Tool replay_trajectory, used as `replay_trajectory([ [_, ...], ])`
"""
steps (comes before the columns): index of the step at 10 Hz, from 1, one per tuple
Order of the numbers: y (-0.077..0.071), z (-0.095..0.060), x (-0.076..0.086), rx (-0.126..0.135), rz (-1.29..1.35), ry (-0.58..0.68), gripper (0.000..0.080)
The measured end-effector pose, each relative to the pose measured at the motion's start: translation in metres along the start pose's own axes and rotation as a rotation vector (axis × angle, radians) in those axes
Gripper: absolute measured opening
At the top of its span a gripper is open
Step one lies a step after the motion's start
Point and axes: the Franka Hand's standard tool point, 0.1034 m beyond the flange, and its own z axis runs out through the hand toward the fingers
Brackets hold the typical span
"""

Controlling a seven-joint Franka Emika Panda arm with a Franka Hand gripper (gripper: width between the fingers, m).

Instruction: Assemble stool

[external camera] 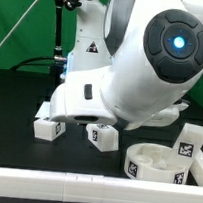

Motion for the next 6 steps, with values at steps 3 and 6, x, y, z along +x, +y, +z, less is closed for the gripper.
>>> replay_trajectory([
  [3, -0.002, 0.016, 0.01, -0.004, -0.006, 0.025, 0.0649],
  [6, 0.0, 0.019, 0.014, -0.004, -0.005, 0.037, 0.0649],
])
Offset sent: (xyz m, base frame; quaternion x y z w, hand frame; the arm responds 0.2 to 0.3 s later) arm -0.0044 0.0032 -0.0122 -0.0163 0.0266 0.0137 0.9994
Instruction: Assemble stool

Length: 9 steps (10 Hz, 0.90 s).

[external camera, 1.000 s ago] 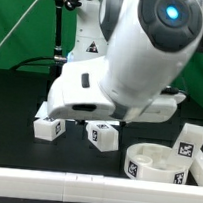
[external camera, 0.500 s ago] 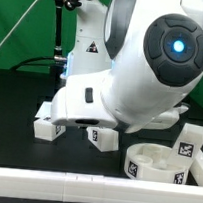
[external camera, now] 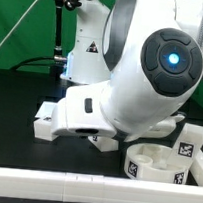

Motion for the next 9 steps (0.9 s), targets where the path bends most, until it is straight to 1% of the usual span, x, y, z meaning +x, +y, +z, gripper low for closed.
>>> replay_trajectory([
  [3, 0.0024, 0.0031, 0.0026, 0.002, 0.003, 0.007, 0.0649],
  [5, 0.0034, 0.0037, 0.0027, 0.003, 0.004, 0.007, 0.0393],
  [6, 0.0035, 0.0036, 0.0026, 0.003, 0.004, 0.007, 0.0393],
  [7, 0.0036, 0.0036, 0.0026, 0.003, 0.004, 0.007, 0.0337],
  [9, 0.0039, 0.0036, 0.0026, 0.004, 0.005, 0.007, 0.0337],
])
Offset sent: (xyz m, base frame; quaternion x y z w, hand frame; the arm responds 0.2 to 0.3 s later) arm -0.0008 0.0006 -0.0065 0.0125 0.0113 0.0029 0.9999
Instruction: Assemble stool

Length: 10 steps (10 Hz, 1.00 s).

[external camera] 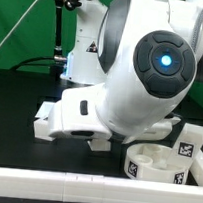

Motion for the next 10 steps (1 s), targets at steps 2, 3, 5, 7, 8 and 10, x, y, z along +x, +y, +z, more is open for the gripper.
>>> replay_trajectory([
  [2, 0.002, -0.008, -0.002, 0.003, 0.003, 0.006, 0.0337],
  [3, 0.002, -0.019, -0.009, 0.007, 0.003, 0.005, 0.0337],
  [5, 0.001, -0.048, -0.025, 0.028, 0.006, 0.002, 0.0338],
  [7, 0.004, -0.058, -0.023, 0.021, 0.007, 0.027, 0.0338],
  [8, 0.004, -0.057, -0.023, 0.022, 0.007, 0.025, 0.0338],
  [10, 0.004, -0.059, -0.02, 0.027, 0.011, 0.045, 0.0338],
])
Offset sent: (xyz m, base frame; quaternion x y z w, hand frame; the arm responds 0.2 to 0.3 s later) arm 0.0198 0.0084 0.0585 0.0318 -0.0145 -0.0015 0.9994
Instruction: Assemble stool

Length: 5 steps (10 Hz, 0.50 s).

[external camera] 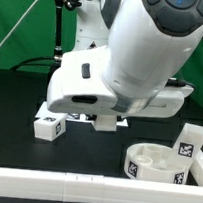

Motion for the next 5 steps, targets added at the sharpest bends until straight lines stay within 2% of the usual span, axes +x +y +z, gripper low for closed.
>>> replay_trajectory([
  [1, -0.001, 0.003, -0.002, 0.041, 0.018, -0.026, 0.0338],
  [2, -0.001, -0.006, 0.004, 0.063, 0.028, 0.025, 0.0338],
  [3, -0.004, -0.025, 0.006, 0.086, 0.042, 0.126, 0.0338],
  [5, -0.004, -0.043, 0.0, 0.069, 0.045, 0.252, 0.0338],
])
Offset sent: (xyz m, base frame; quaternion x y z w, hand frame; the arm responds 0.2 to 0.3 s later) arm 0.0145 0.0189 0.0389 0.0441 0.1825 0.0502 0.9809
